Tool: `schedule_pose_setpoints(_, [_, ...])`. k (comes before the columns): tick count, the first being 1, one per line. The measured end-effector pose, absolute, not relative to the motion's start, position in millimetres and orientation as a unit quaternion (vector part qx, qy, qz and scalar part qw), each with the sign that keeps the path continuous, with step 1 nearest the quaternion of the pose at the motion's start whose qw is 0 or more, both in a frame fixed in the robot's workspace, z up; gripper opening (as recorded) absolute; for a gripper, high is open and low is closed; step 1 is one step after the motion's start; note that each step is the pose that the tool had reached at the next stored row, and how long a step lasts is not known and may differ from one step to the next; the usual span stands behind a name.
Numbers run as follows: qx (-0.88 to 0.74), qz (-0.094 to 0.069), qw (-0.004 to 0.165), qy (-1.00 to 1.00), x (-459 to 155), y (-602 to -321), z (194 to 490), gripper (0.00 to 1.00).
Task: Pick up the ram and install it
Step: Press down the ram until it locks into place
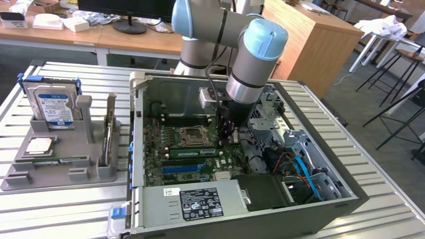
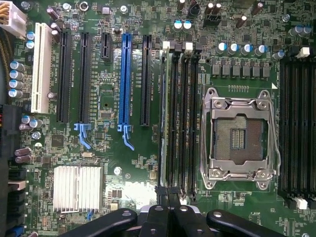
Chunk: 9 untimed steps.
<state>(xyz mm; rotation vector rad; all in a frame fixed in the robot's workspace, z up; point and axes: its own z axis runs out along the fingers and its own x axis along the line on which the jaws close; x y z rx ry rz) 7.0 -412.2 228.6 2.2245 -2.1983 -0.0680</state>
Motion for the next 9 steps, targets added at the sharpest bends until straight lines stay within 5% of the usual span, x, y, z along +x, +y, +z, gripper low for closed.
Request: schedule_pose_setpoints(9, [0.711, -0.022, 0.007, -0.703, 7.0, -412.2, 226.0, 0.1])
